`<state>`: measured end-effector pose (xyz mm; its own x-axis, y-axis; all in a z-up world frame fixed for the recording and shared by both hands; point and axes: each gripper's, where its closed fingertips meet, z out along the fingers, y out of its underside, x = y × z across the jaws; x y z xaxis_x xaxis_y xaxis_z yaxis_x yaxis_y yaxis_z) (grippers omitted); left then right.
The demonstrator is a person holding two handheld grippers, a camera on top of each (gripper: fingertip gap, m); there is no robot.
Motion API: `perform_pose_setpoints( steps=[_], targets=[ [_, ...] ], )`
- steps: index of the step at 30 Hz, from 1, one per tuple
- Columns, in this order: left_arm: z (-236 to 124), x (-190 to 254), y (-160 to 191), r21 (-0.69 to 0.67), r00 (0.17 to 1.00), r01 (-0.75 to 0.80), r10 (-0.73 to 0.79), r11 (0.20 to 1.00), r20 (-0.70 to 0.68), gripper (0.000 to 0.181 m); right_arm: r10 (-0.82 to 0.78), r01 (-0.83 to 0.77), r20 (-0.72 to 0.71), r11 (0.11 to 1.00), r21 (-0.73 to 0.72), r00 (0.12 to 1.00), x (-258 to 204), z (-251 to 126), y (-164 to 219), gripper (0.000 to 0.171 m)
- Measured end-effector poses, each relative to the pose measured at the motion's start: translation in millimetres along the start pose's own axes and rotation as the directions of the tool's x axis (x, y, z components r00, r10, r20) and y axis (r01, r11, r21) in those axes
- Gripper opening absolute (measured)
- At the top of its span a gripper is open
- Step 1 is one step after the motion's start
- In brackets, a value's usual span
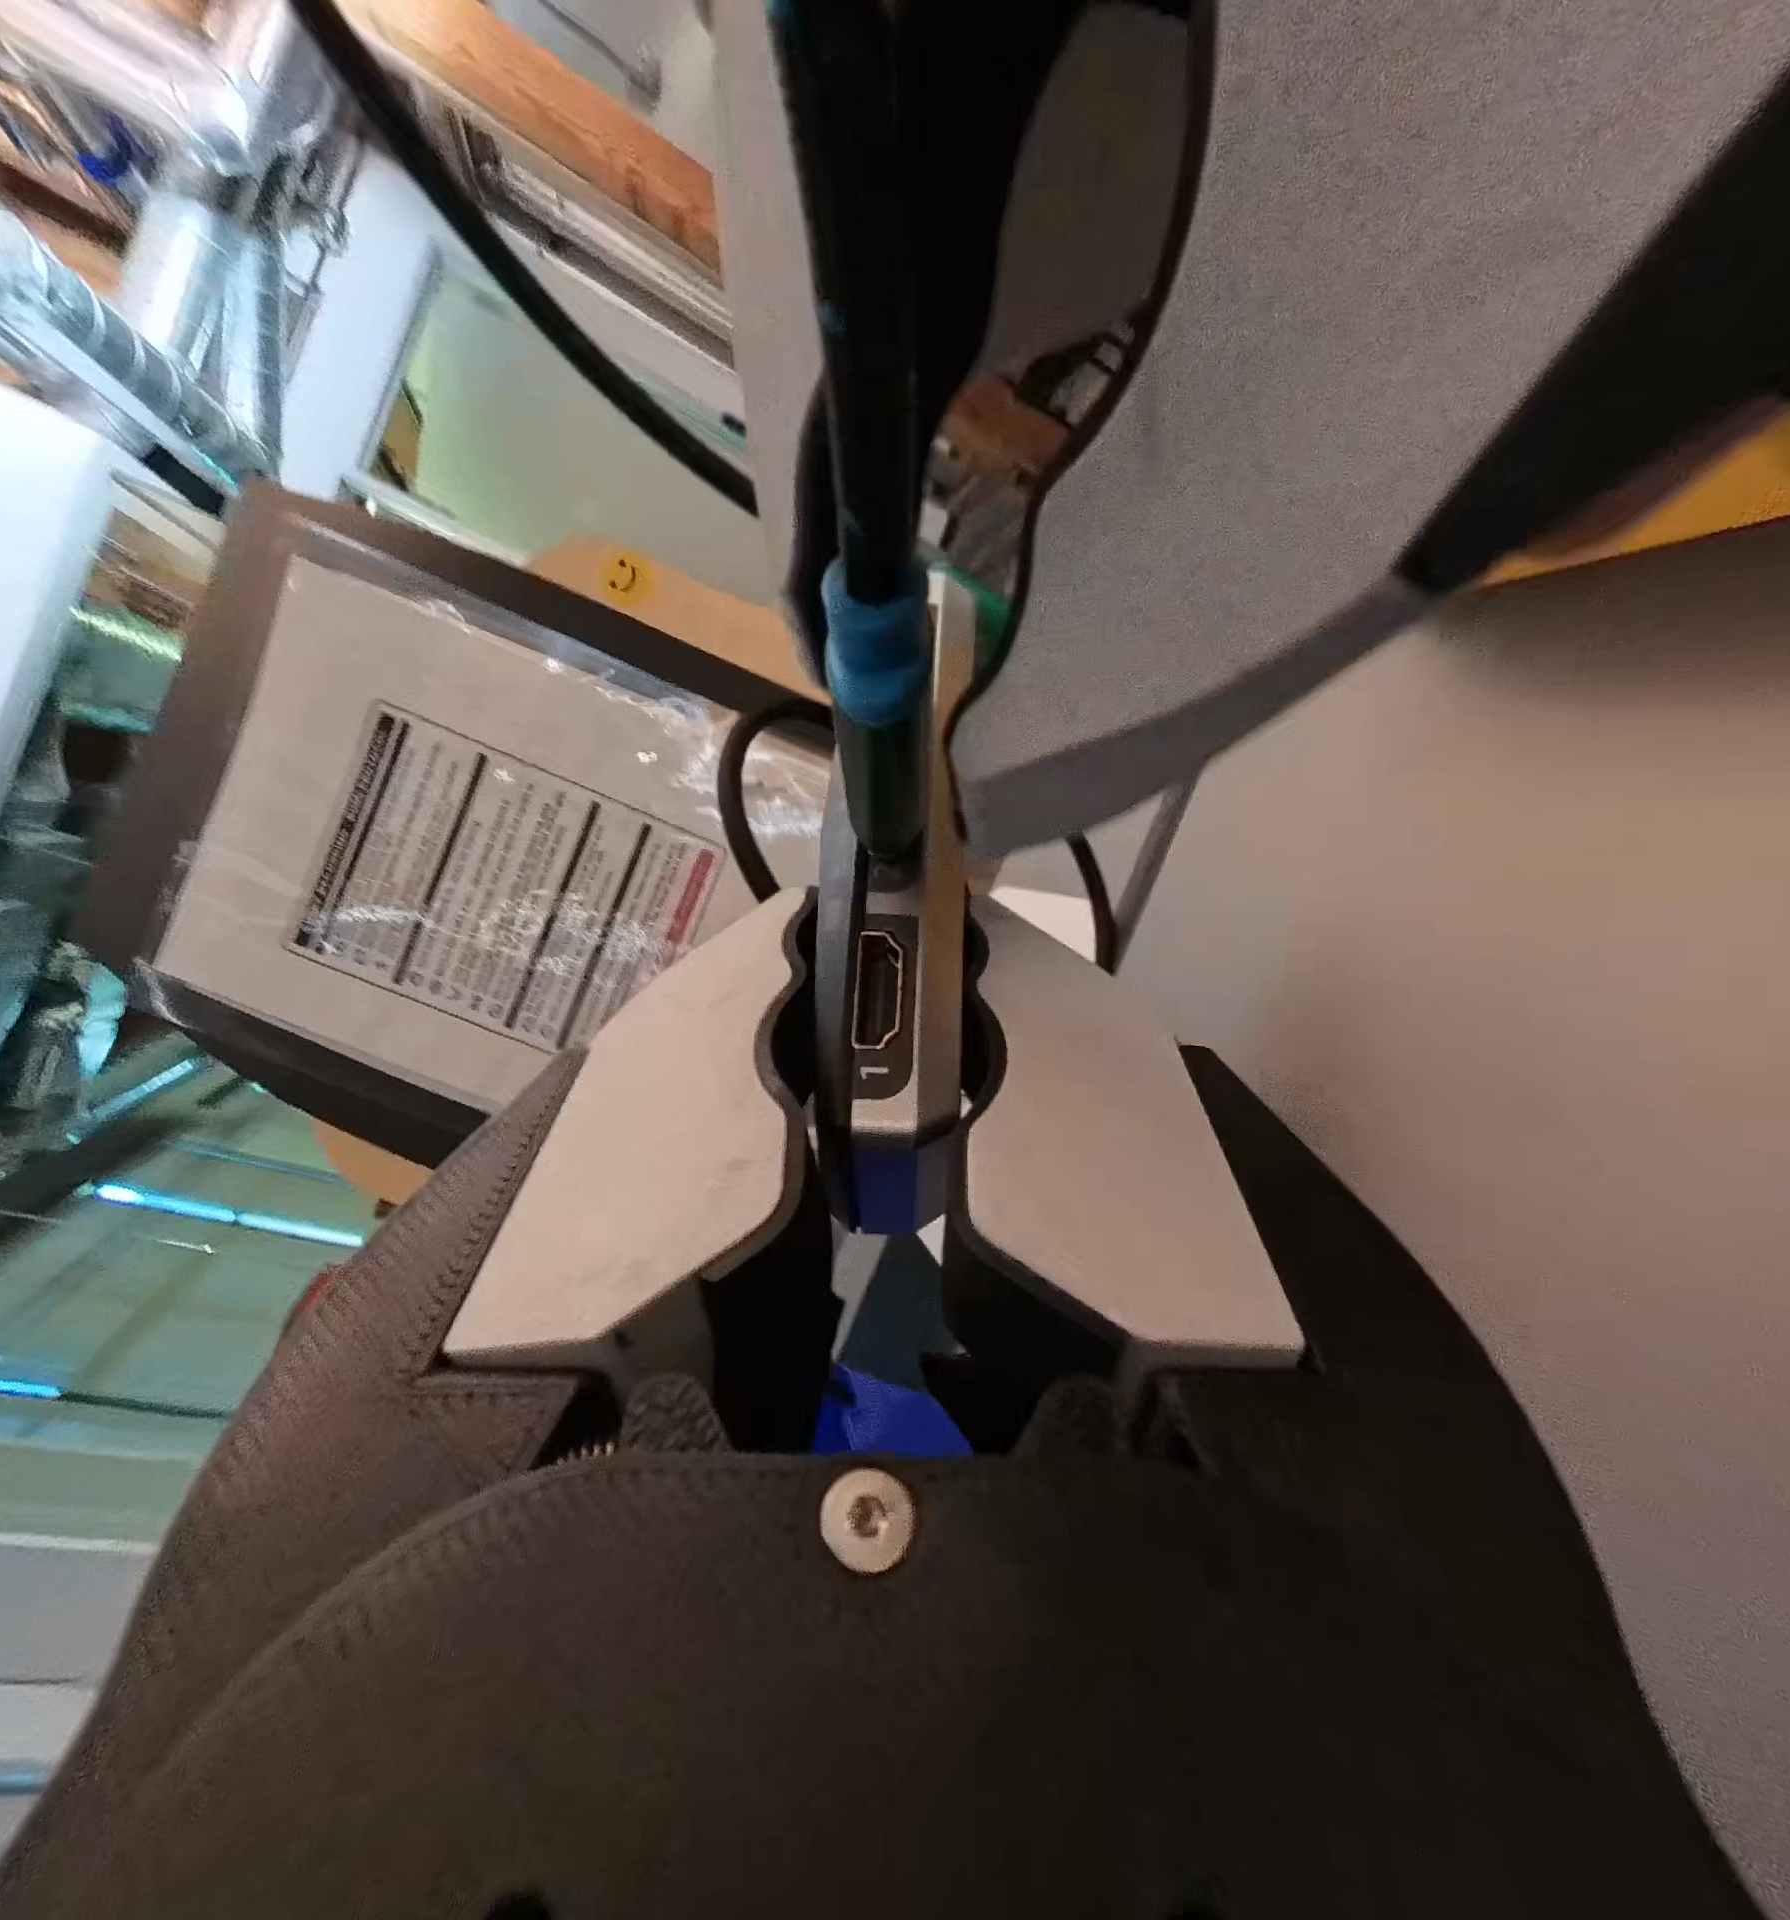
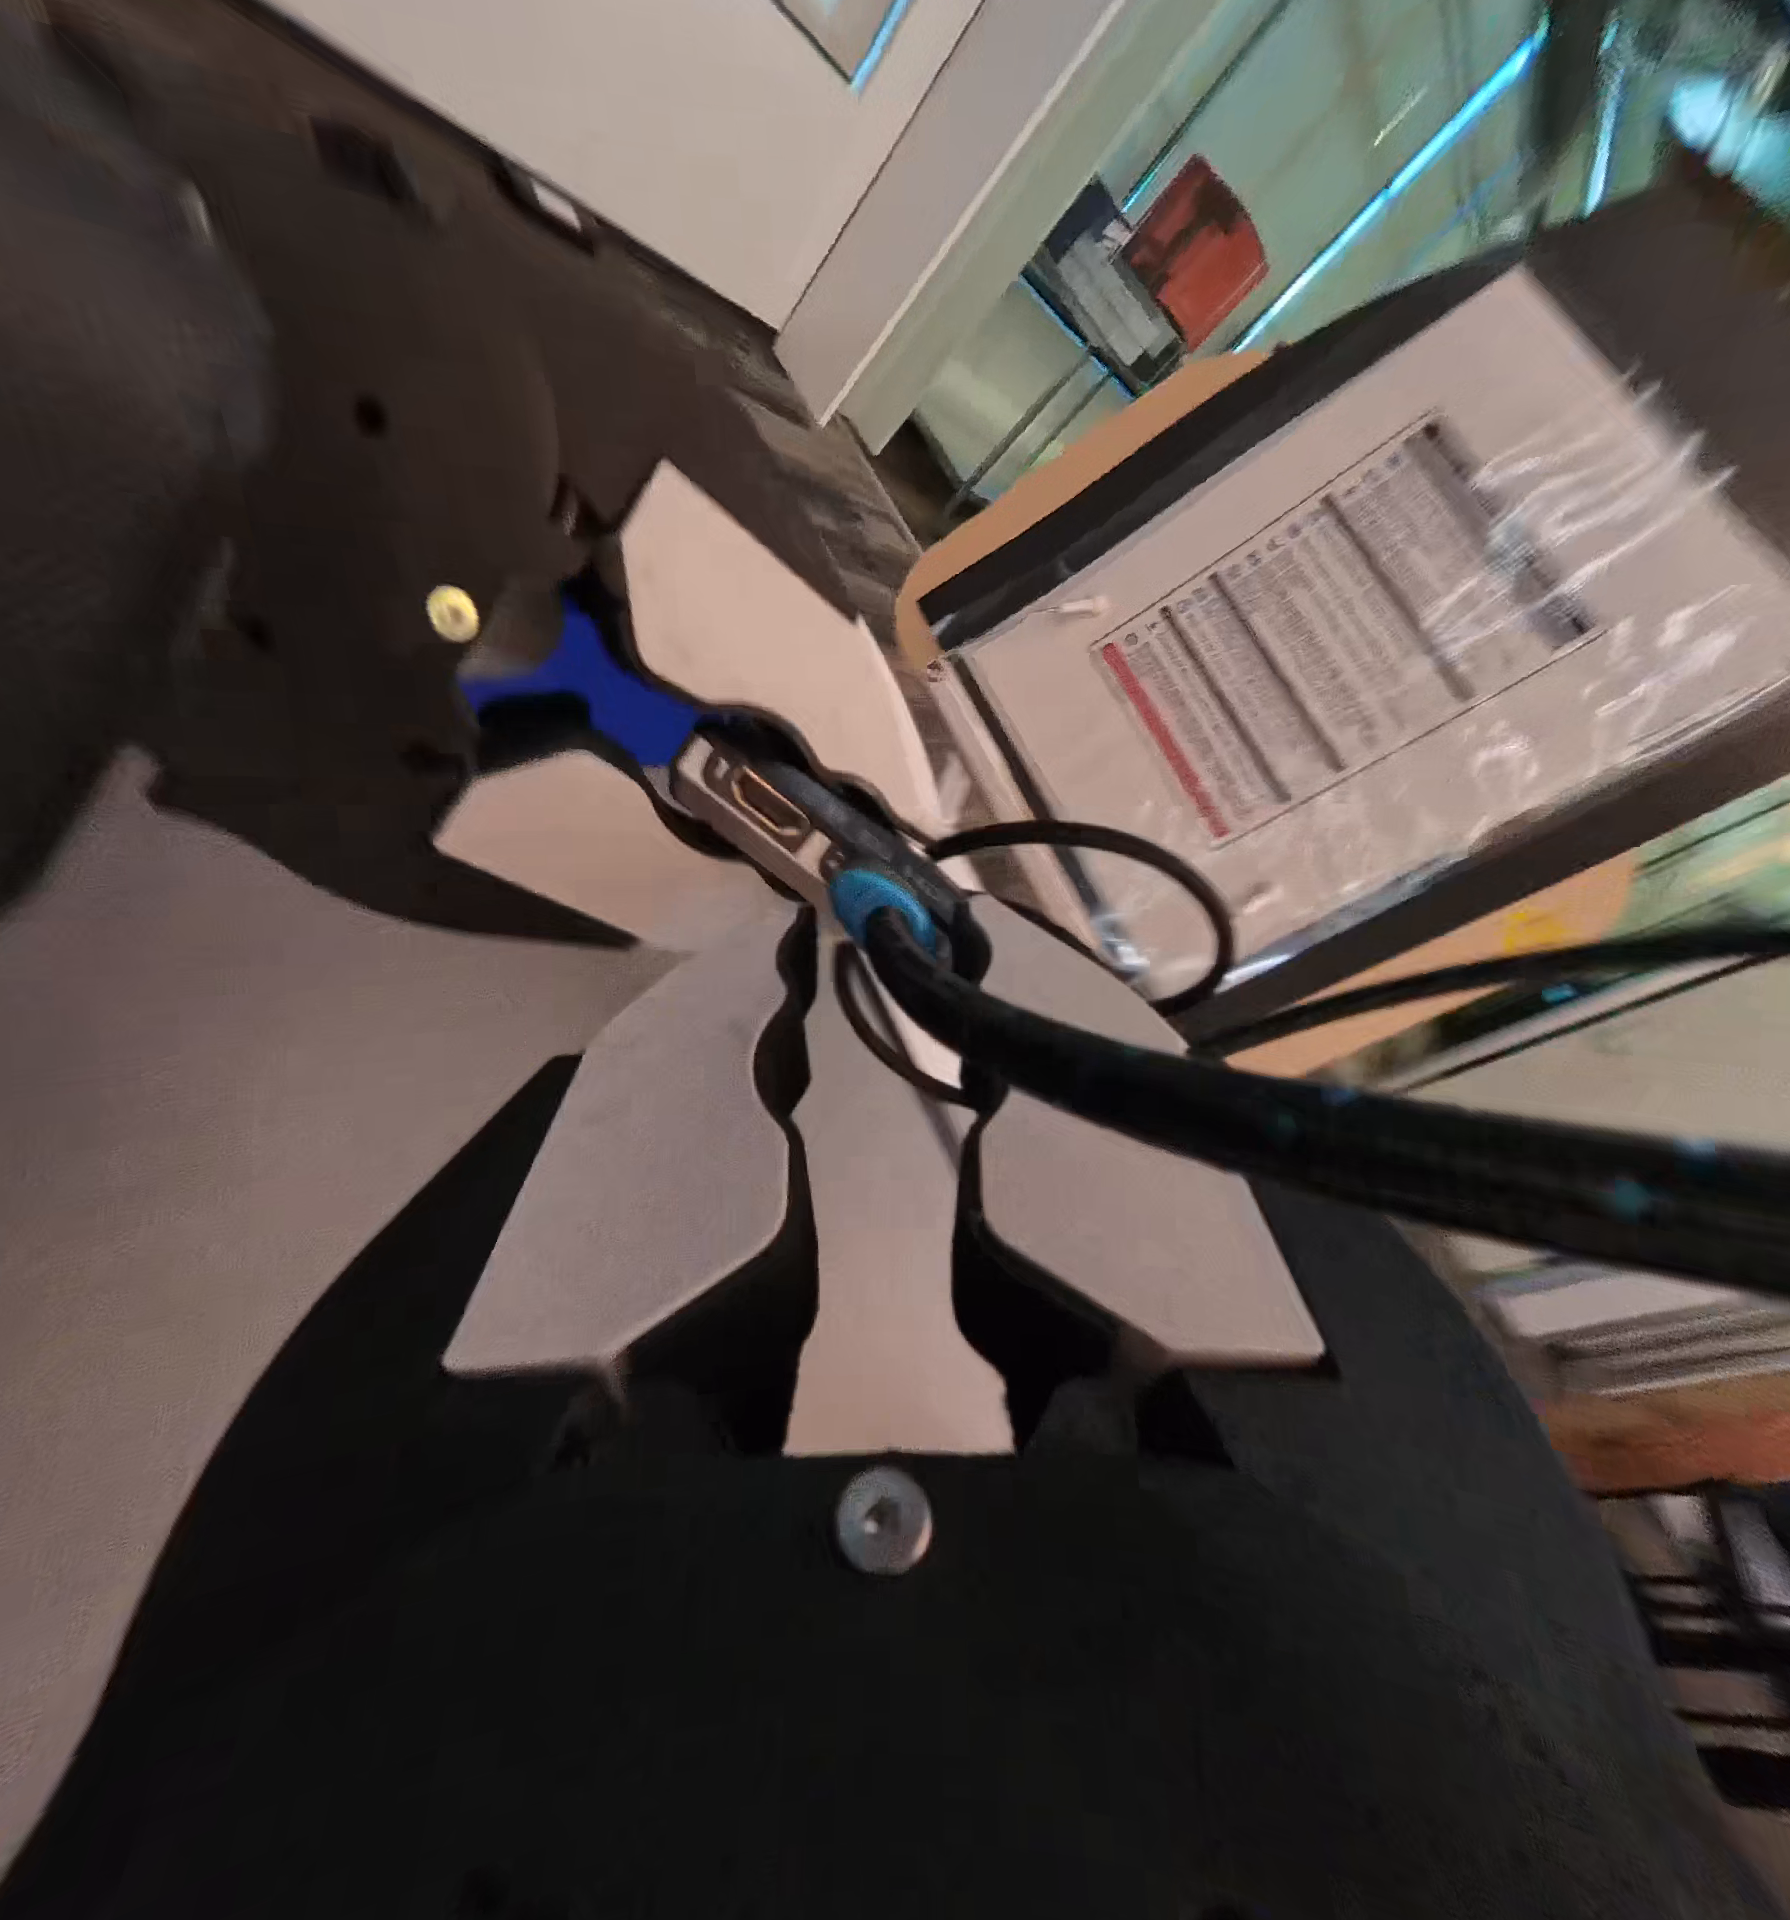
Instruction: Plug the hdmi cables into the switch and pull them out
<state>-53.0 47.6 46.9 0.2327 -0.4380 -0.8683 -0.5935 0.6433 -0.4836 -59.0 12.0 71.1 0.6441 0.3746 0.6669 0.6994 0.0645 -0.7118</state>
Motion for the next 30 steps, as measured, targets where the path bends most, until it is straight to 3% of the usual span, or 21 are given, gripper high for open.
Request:
perform_pose_setpoints(
  steps=[2, 4, 6, 9, 10, 13, 16, 19, 22, 24, 26, 28, 30],
  targets=[
    [-4, -1, -8, 0.051, 0.999, -0.033, 0.032, 0.998, 0.013, 0.020, -0.136, 0.137, -0.086, 0.991, 0.007, 0.987, 12, -7, 2, 0.038],
    [-11, -1, -18, 0.114, 0.995, -0.096, 0.094, 0.989, 0.022, 0.022, -0.246, 0.250, -0.087, 0.968, 0.032, 0.965, 10, -13, 2, 0.052],
    [-20, 1, -28, 0.176, 0.988, -0.156, 0.155, 0.972, 0.024, 0.022, -0.360, 0.368, -0.116, 0.928, 0.056, 0.926, 7, -17, 2, 0.051],
    [-32, 10, -41, 0.249, 0.973, -0.219, 0.229, 0.943, -0.014, 0.021, -0.542, 0.553, -0.164, 0.832, 0.030, 0.824, 1, -20, 2, 0.034],
    [-34, 11, -43, 0.255, 0.970, -0.234, 0.244, 0.938, -0.010, 0.021, -0.568, 0.576, -0.140, 0.818, 0.017, 0.811, -4, -19, 3, 0.025],
    [-35, 6, -40, 0.236, 0.968, -0.247, 0.250, 0.940, 0.018, 0.026, -0.575, 0.576, -0.138, 0.817, -0.030, 0.807, -3, -16, 4, 0.022],
    [-37, -18, -34, 0.204, 0.995, -0.097, 0.092, 0.974, 0.035, 0.042, -0.580, 0.592, -0.313, 0.803, -0.067, 0.752, 16, -19, -5, 0.022],
    [-46, -30, -25, 0.182, 0.969, 0.211, -0.181, 0.960, -0.167, 0.067, -0.522, 0.564, -0.483, 0.823, -0.069, 0.703, 40, -34, -12, 0.021],
    [-65, -41, -44, 0.239, 0.773, 0.593, -0.461, 0.769, -0.436, 0.068, -0.544, 0.594, -0.547, 0.798, -0.102, 0.636, 47, -42, -15, 0.022],
    [-72, -48, -56, 0.236, 0.622, 0.753, -0.546, 0.614, -0.562, 0.070, -0.567, 0.623, -0.565, 0.774, -0.116, 0.599, 44, -41, -18, 0.021],
    [-69, -44, -57, 0.188, 0.554, 0.799, -0.577, 0.571, -0.600, 0.084, -0.584, 0.644, -0.576, 0.754, -0.127, 0.571, 39, -39, -19, 0.021],
    [-63, -36, -55, 0.169, 0.558, 0.789, -0.572, 0.591, -0.601, 0.088, -0.602, 0.671, -0.570, 0.733, -0.117, 0.559, 33, -37, -22, 0.021],
    [-61, -36, -55, 0.212, 0.598, 0.767, -0.557, 0.605, -0.576, 0.081, -0.616, 0.690, -0.563, 0.716, -0.107, 0.551, 27, -36, -23, 0.022]
  ],
)
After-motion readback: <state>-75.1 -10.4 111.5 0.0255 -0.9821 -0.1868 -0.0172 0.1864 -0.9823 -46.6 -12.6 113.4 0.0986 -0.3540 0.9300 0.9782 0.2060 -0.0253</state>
